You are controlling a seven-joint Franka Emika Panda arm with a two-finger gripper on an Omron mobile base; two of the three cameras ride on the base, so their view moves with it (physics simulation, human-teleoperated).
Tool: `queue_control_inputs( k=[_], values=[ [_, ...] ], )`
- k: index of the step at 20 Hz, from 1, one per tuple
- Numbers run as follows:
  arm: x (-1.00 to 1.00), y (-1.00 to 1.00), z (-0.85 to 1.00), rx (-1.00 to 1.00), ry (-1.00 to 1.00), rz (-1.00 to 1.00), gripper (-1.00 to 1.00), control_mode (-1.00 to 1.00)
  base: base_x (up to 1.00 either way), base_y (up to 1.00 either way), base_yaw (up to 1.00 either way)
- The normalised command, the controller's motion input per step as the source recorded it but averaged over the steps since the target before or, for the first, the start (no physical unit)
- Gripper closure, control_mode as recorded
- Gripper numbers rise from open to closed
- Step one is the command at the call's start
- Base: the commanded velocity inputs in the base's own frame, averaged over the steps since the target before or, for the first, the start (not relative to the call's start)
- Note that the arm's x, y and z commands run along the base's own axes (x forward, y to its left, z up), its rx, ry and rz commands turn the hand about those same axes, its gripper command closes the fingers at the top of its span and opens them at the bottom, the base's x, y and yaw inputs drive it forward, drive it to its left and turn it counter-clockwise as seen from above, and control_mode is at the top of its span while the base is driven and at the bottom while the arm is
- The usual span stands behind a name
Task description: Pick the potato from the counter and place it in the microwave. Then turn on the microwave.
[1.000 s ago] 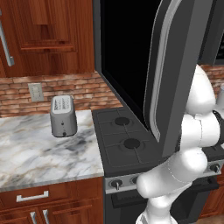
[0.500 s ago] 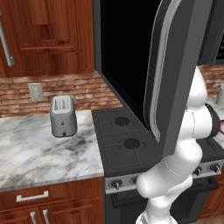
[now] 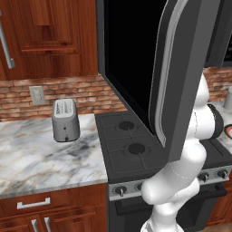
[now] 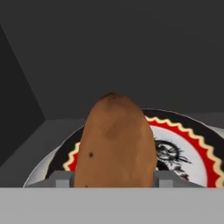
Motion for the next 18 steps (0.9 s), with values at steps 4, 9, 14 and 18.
queue_control_inputs(
  k=[4, 9, 14, 18],
  values=[
    [0.07, 0.0, -0.22, -0.03, 0.0, 0.01, 1.0, -1.0, 0.0, 0.0, 0.0],
    [0.01, 0.0, -0.15, -0.03, 0.0, 0.01, 1.0, -1.0, 0.0, 0.0, 0.0],
    [0.01, 0.0, -0.11, -0.03, 0.0, 0.01, -1.0, -1.0, 0.0, 0.0, 0.0],
    [0.11, 0.0, 0.0, -0.01, 0.0, 0.01, -1.0, -1.0, 0.0, 0.0, 0.0]
  ],
)
